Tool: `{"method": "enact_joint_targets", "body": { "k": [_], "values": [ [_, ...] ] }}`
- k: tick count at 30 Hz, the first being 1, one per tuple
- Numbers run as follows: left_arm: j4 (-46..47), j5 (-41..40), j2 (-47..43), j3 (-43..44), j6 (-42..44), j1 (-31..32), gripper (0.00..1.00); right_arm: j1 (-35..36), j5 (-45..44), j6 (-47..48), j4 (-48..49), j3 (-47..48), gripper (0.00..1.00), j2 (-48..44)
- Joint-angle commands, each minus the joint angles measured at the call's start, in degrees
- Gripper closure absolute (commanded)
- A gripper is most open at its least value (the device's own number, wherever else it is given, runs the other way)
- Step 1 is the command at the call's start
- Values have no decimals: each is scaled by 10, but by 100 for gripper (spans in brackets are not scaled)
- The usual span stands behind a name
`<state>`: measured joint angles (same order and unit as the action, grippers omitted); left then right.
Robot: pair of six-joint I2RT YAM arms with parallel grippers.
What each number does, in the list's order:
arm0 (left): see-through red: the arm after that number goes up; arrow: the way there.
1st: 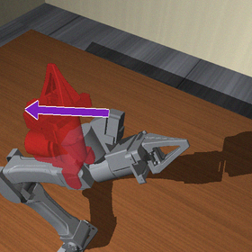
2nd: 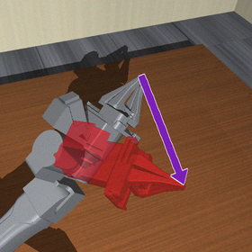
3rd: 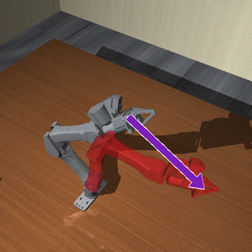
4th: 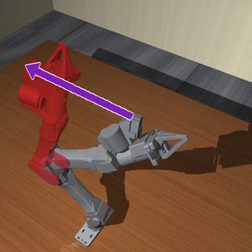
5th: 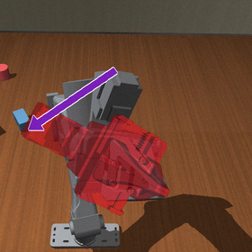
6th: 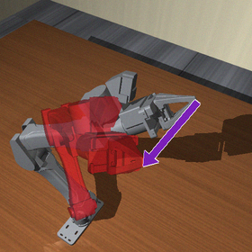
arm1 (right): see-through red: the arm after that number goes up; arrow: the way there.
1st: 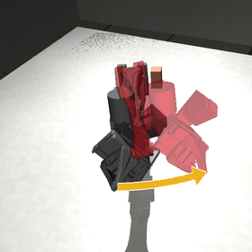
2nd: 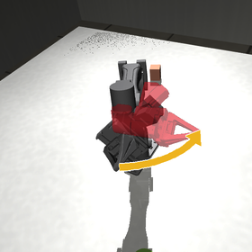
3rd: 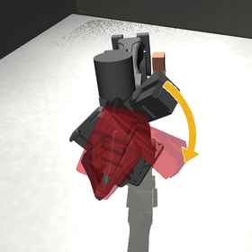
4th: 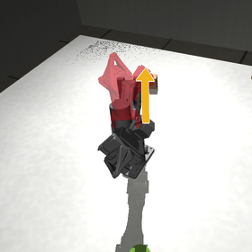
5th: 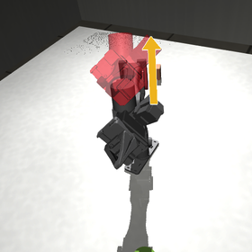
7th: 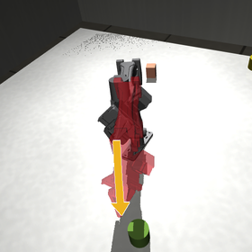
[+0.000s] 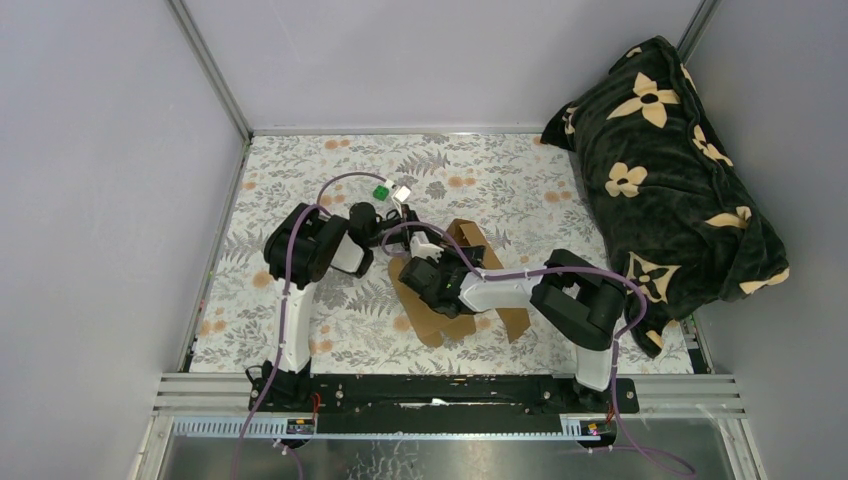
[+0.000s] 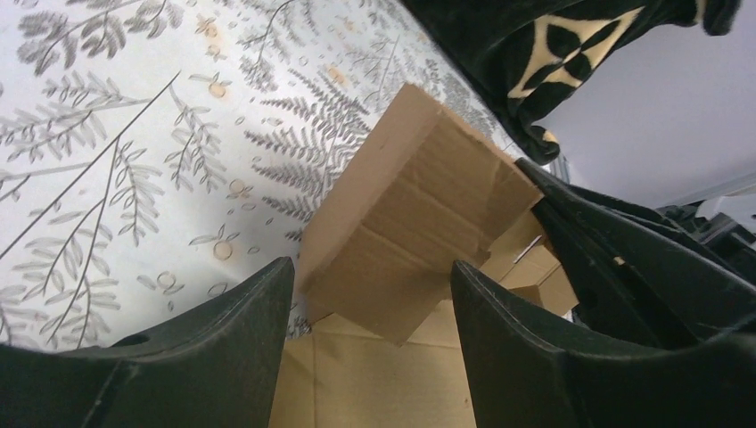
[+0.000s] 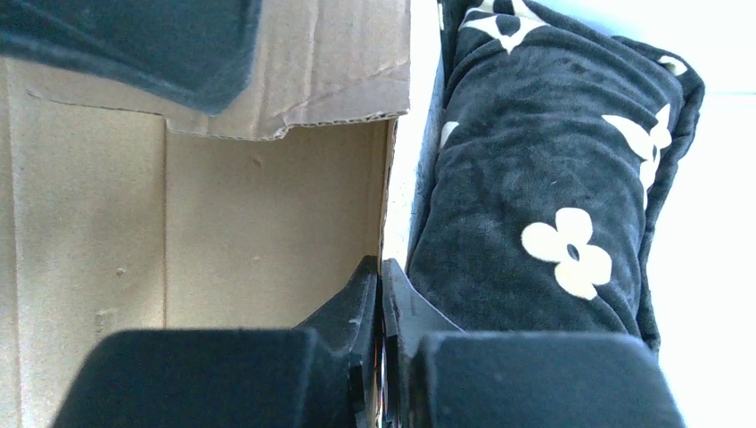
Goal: Fold the paper box
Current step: Fold the paper box at the center of the board.
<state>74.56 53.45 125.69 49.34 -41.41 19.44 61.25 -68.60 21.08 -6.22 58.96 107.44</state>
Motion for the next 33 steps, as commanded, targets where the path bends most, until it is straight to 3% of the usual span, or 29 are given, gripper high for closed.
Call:
{"method": "enact_joint_targets", "body": {
  "k": [1,15,33],
  "values": [
    [-25,-22,-29,-17,56,-2,29,14,-12,32,33,3,100,11],
    [-23,-41,-58,-66,78,5,30,49,-36,86,51,-10,100,25],
    [16,-117,-85,-132,125,22,33,82,-41,72,53,-18,100,62]
  ]
}}
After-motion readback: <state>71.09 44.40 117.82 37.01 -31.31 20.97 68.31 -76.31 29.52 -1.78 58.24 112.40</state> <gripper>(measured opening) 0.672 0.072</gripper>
